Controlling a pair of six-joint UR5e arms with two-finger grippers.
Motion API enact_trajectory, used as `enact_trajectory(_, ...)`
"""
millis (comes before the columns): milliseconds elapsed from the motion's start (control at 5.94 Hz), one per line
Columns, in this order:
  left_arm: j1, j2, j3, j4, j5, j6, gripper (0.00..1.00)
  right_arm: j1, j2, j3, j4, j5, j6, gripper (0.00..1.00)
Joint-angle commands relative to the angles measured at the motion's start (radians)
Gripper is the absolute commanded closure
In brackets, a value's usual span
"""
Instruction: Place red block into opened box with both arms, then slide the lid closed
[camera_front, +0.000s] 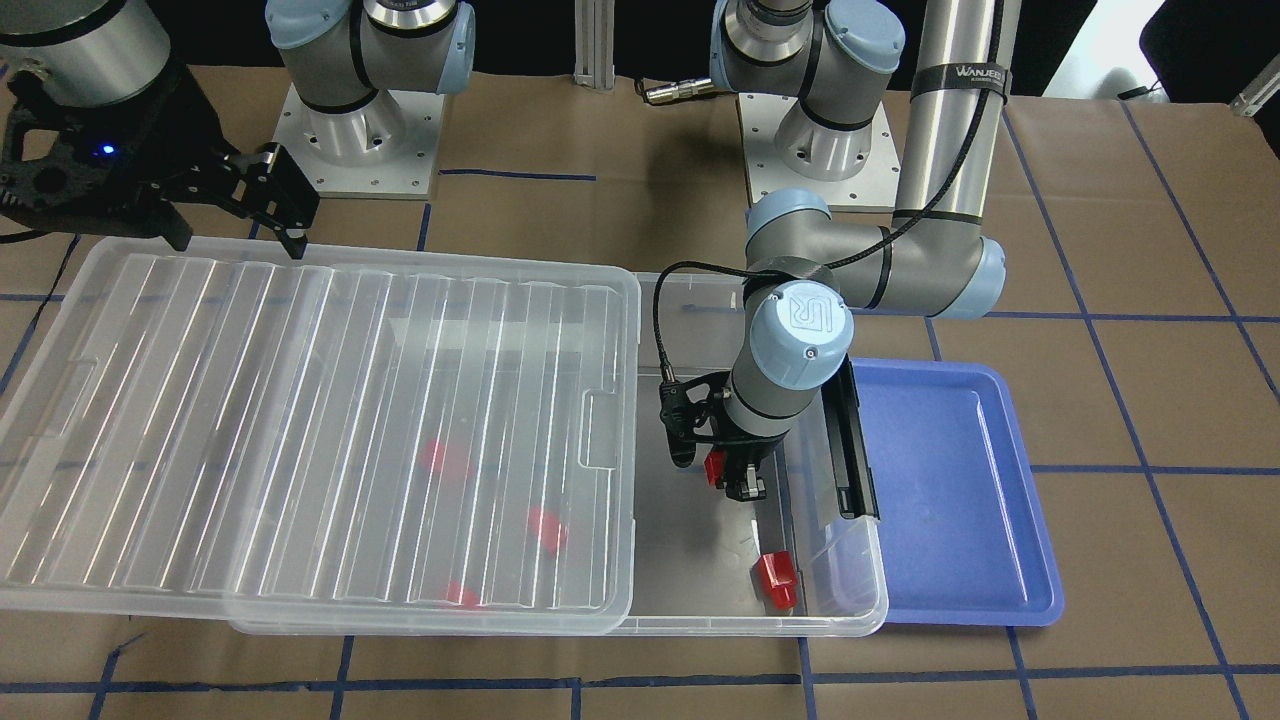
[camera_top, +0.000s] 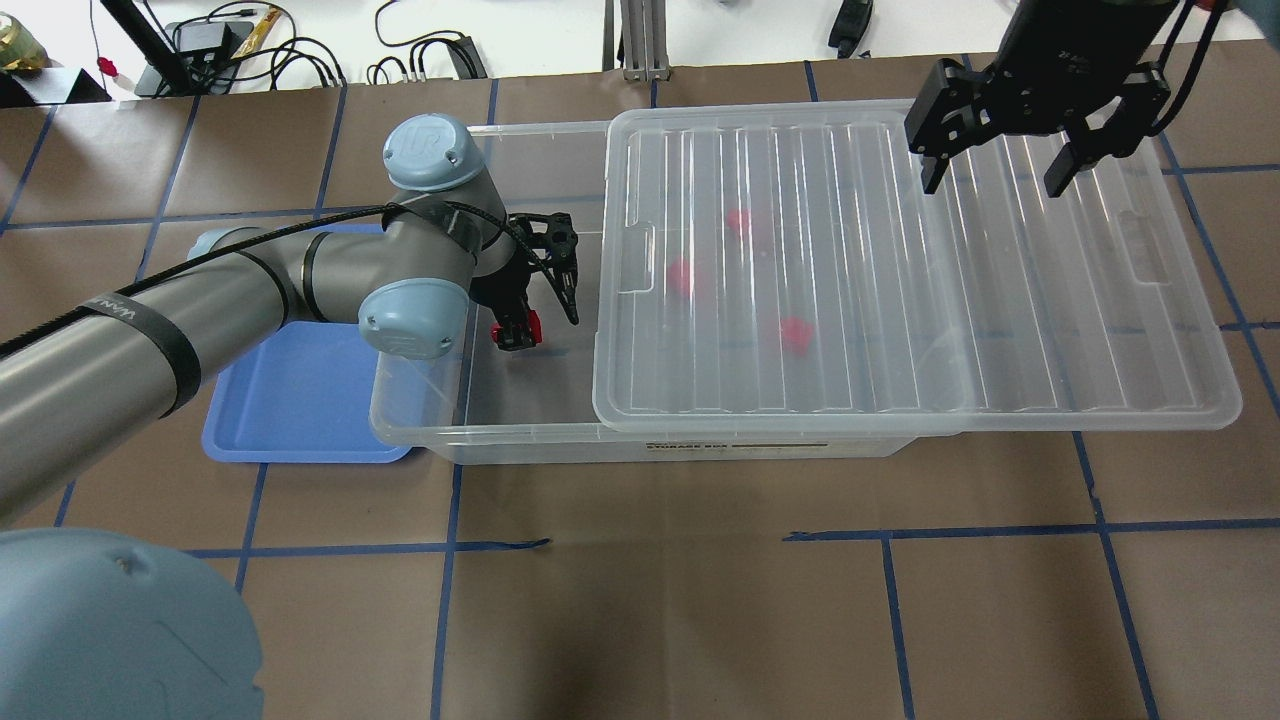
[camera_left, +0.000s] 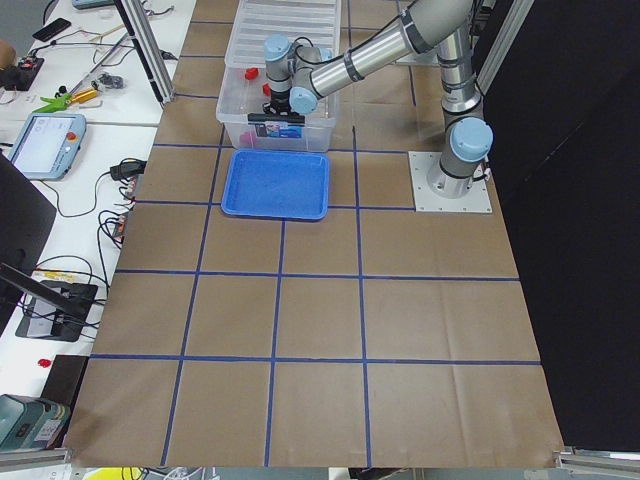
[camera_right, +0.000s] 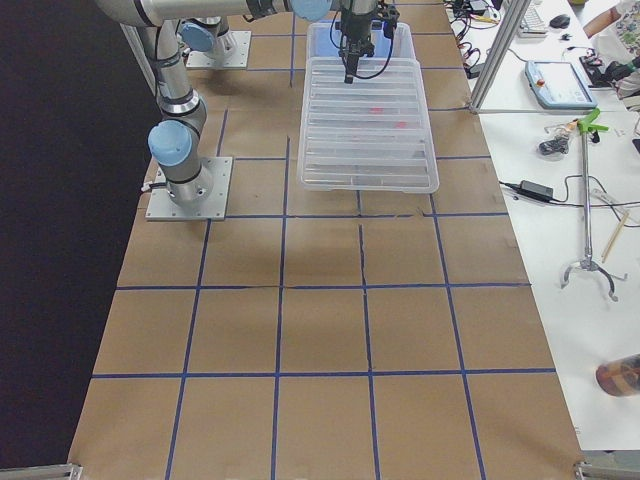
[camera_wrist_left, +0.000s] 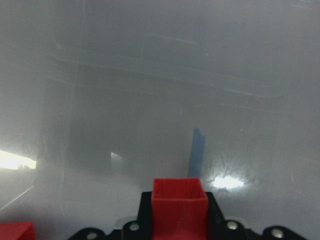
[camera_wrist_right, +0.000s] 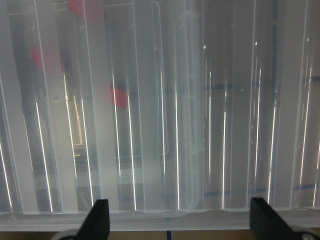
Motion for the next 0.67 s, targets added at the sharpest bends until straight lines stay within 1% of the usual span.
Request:
enact_trajectory(0,0.003,0.017,0.001,-0.005,0.008,-0.005,0.02,-0.093,0.022,0.001,-0.007,0.001,-0.073,0.0)
enact_trajectory(168,0.001,0.054,0.028,-0.101,0.008,-0.009,0.01,-0.133,0.039,0.001,-0.021,-0.017,-0.138,0.0)
enact_trajectory(337,0.003,0.147,0.086,-0.275,0.007,-0.013,0.01,-0.227,0.06,0.001,-0.042,-0.046,-0.263,0.0)
enact_trajectory(505,0.005,0.227,0.163,-0.473,0.005,-0.04,0.01,-0.333,0.105,0.002,-0.088,-0.045,-0.334,0.0)
